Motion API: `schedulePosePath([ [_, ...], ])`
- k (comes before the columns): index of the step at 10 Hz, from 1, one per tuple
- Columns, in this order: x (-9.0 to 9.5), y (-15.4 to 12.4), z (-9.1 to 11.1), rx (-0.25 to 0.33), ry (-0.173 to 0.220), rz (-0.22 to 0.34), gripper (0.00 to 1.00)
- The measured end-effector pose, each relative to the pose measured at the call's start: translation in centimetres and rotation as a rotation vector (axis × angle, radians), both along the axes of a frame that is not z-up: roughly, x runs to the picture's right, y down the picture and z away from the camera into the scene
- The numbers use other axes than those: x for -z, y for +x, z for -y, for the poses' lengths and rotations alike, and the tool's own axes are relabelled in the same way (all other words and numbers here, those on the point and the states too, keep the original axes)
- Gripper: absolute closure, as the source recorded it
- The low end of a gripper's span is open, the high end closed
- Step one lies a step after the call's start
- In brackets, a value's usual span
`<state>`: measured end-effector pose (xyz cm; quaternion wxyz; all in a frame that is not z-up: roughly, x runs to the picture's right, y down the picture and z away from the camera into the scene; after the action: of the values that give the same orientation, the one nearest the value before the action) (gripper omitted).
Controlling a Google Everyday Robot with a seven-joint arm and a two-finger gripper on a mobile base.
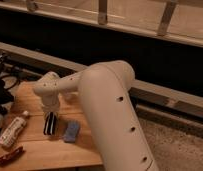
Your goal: Place the eraser on the white sponge
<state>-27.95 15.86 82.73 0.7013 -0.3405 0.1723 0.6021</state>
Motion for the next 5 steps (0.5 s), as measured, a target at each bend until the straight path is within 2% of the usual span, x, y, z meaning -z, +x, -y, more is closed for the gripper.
schedulePosePath([
  [2, 0.2, 1.1, 0.4, -0.003, -0.004, 0.02, 0.99],
  [5, 2.7, 4.4, 2.1, -0.012, -0.003, 0.02, 0.99],
])
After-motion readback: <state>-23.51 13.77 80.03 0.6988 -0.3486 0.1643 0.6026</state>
